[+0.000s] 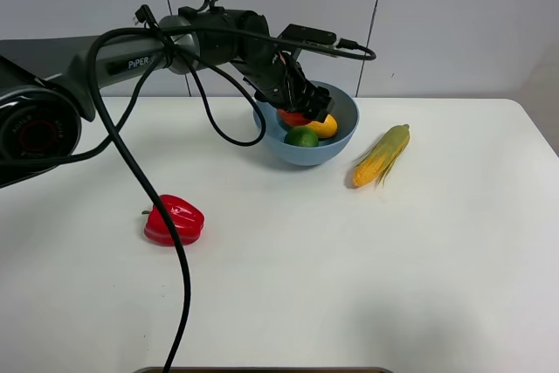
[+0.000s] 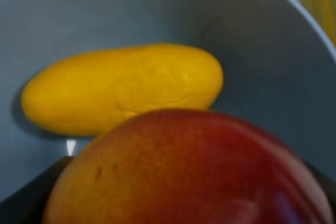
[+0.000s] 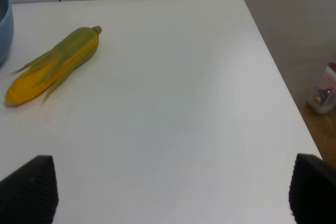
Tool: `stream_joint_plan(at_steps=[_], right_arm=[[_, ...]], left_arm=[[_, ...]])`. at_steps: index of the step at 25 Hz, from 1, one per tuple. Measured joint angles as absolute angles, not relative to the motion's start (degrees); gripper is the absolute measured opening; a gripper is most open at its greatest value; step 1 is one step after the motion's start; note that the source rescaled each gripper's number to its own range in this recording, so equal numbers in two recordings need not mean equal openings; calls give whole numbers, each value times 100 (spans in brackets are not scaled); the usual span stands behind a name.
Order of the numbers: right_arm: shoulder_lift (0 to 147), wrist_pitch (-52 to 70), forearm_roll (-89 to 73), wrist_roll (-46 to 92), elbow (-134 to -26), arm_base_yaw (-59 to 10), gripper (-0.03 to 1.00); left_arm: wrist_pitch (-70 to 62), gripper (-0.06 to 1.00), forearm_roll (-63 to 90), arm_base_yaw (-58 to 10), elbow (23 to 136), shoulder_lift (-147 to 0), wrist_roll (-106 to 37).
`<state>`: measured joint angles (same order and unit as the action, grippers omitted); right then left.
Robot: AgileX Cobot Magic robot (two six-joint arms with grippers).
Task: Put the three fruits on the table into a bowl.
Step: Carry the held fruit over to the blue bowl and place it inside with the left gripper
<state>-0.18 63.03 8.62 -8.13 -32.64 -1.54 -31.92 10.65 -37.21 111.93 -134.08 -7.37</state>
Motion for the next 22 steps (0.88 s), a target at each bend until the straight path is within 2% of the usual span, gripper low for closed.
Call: stream_joint_plan(at_steps=[15,16,18,19,21,22], right_arm=[[-18,6303,862,-813,-3264,-154,69],[-18,6303,862,-813,-3264,-154,69],[-18,6303,862,-813,-3264,-154,69],[-18,6303,862,-813,-3264,-154,69],[-18,6303,862,-813,-3264,-154,69],[-18,6303,862,-813,-3264,-154,69]], left_arm=[[-2788,2,1017,-3569,11193,-13717,-778],[-2788,11,1017,-3569,11193,-13717,-780],[-2824,50,1017,-3569,11199,-13717,-798],[-2892,64,1017,-3569,11208,-13711,-798],[-3128,77,1017,-3569,11279,-13690,-798],[-3262,80,1017,-3569,11333,-13668,-798]])
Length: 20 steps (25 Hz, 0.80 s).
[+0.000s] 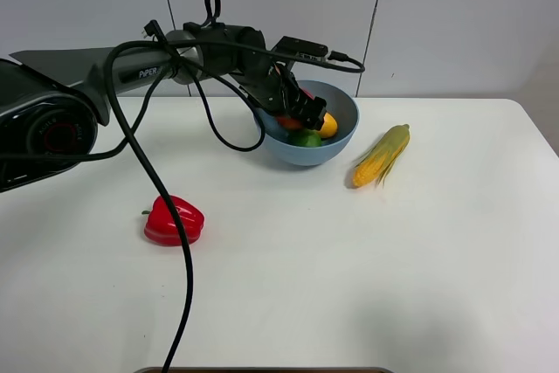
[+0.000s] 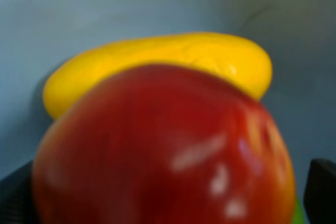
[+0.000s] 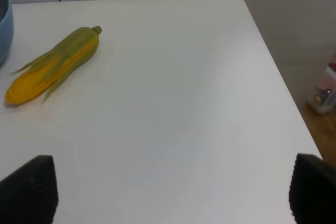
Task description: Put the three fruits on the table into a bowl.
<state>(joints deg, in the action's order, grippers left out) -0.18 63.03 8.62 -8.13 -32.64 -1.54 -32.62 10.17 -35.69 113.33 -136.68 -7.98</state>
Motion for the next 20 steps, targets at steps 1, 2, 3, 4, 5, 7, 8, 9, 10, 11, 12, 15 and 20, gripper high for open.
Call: stream_joint_plan(at_steps=[1,2,3,4,5,7,8,9,10,11,12,15,20], right_arm=[[-18,6303,862,-813,-3264,-154,69],[-18,6303,862,-813,-3264,-154,69],[-18,6303,862,-813,-3264,-154,69],[-18,6303,862,-813,-3264,-154,69],[-18,6303,862,-813,-3264,-154,69],[-18,6303,862,-813,-3264,-154,69],[-18,6303,862,-813,-3264,-154,69],[-18,6303,862,-813,-3264,-154,69],[-18,6303,862,-813,-3264,-154,69],[-18,6303,862,-813,-3264,-154,69],[-18,6303,862,-813,-3264,-154,69],[-18,6303,862,-813,-3264,-154,69],[-18,6303,862,-813,-3264,-154,69]], left_arm=[[-3397,81,1022,-3569,11390,-13629,-798],[-3554,82,1022,-3563,11428,-13583,-798],[-3722,82,1022,-3563,11472,-13518,-798],[-3868,83,1013,-3563,11507,-13461,-803],[-4035,83,1010,-3563,11521,-13373,-803],[-4403,83,921,-3563,11527,-13193,-803],[-4563,83,875,-3563,11527,-13084,-803],[-4760,83,813,-3563,11527,-12969,-795],[-4968,83,732,-3563,11527,-12857,-767],[-5177,83,643,-3551,11527,-12749,-720],[-5351,83,578,-3530,11527,-12618,-665],[-6010,83,348,-3466,11532,-12255,-479],[-6867,83,127,-3263,11532,-11762,-390]])
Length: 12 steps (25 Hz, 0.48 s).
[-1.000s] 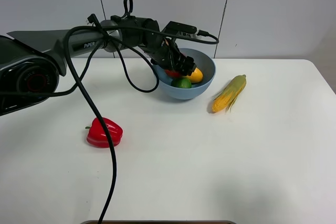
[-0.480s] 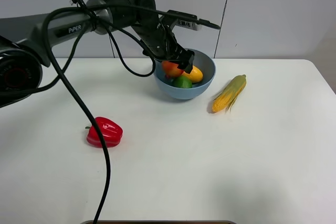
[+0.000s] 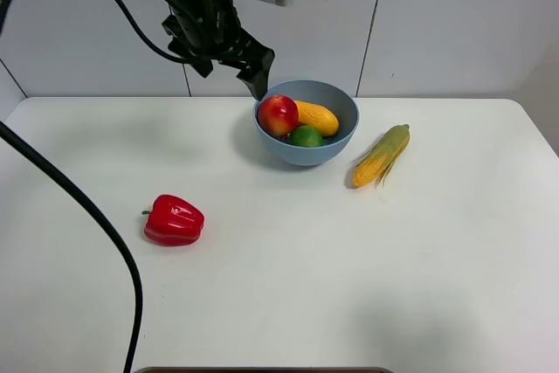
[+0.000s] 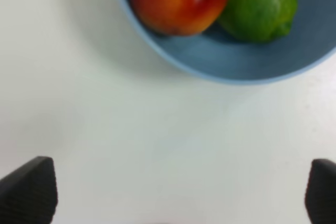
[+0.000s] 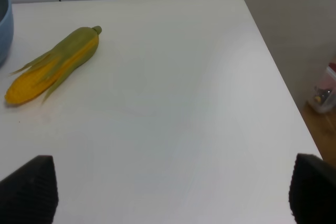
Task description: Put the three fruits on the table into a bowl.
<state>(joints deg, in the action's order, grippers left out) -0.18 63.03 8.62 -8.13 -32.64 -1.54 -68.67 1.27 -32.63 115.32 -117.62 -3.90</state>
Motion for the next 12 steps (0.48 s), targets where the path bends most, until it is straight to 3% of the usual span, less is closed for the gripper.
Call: stream_joint_plan(at_steps=[12], right_arm=[[-18,6303,862,-813,-3264,-154,69]], left_arm=[[-6942,83,0,-2825,10917,-10467,-496]])
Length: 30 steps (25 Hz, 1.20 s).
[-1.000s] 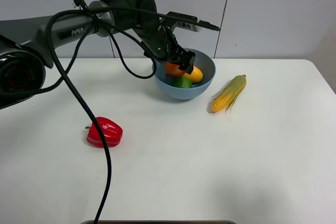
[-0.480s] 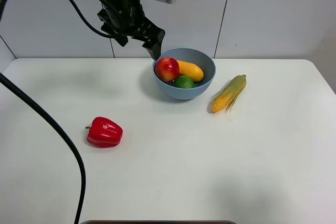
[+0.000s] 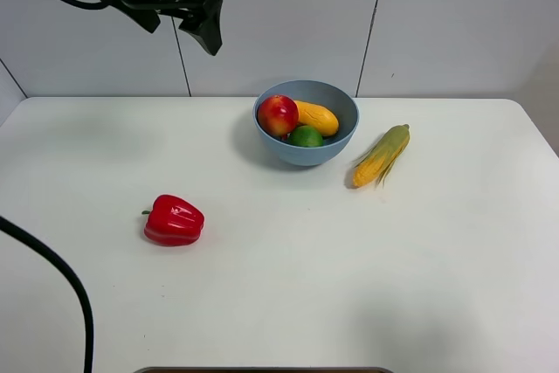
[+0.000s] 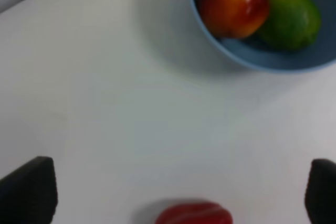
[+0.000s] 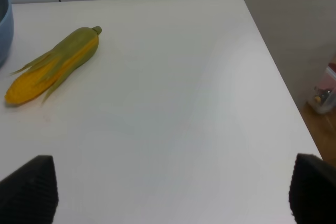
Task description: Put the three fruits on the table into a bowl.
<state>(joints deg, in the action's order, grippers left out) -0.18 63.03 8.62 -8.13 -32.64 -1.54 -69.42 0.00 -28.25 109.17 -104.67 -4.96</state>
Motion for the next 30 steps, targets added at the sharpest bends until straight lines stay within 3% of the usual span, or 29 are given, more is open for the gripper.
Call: stream_joint_plan(at_steps=[20,30], right_arm=[[-18,6303,862,-813,-3264,-154,69],[-18,6303,862,-813,-3264,-154,69]], left_arm=[[-6960,82,-204,-2047,6481,-6500,-125],[-6971,82,-711,-1967,5367,-4620,428]])
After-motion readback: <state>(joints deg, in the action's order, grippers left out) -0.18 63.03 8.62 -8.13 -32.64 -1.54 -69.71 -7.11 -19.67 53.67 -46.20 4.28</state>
